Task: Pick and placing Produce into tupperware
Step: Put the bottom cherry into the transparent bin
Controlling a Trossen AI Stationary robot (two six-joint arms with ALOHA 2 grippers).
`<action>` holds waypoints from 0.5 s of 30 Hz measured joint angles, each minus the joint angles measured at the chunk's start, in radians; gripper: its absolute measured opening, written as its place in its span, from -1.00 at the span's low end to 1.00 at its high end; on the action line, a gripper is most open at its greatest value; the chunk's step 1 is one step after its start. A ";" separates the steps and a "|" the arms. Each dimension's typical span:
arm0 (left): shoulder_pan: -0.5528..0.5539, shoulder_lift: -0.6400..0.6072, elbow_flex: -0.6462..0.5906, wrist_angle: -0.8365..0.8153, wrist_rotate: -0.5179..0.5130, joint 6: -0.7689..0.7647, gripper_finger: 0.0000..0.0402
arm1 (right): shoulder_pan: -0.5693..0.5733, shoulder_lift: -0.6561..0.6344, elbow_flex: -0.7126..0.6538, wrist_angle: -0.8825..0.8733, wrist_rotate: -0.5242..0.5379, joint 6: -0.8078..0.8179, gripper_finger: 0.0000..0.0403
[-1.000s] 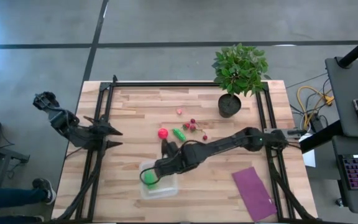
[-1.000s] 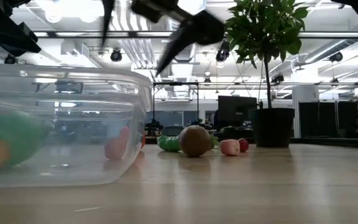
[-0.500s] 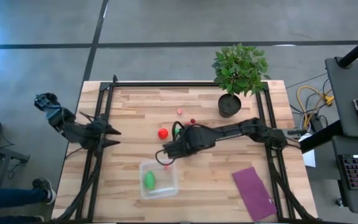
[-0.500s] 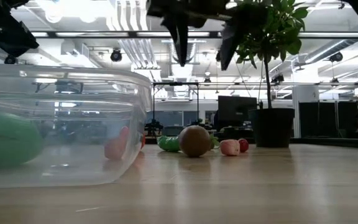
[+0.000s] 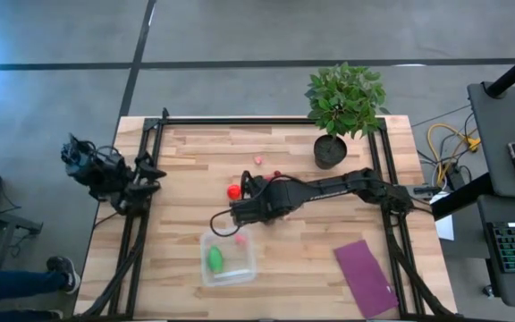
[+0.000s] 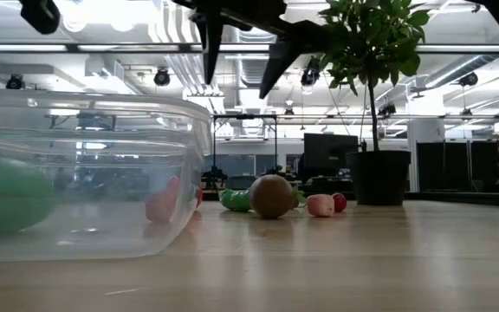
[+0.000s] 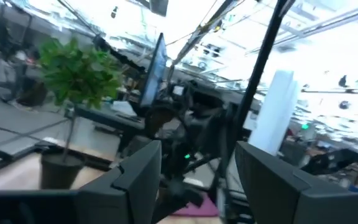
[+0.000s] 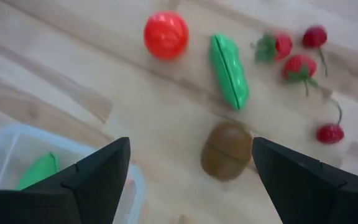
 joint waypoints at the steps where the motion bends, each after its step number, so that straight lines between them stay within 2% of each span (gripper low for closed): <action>1: 0.000 -0.018 -0.018 0.001 -0.007 0.007 -0.04 | -0.004 0.000 0.000 -0.002 0.011 -0.001 0.63; 3: 0.000 -0.055 -0.051 0.000 -0.020 0.007 -0.04 | -0.018 0.000 0.000 -0.010 0.006 -0.001 0.63; 11: 0.000 -0.054 -0.149 -0.006 -0.088 -0.023 -0.04 | -0.110 0.000 -0.010 -0.011 -0.044 -0.112 0.63; 15: 0.000 -0.052 -0.173 -0.008 -0.088 -0.079 -0.04 | -0.153 0.000 -0.010 -0.012 -0.054 -0.171 0.63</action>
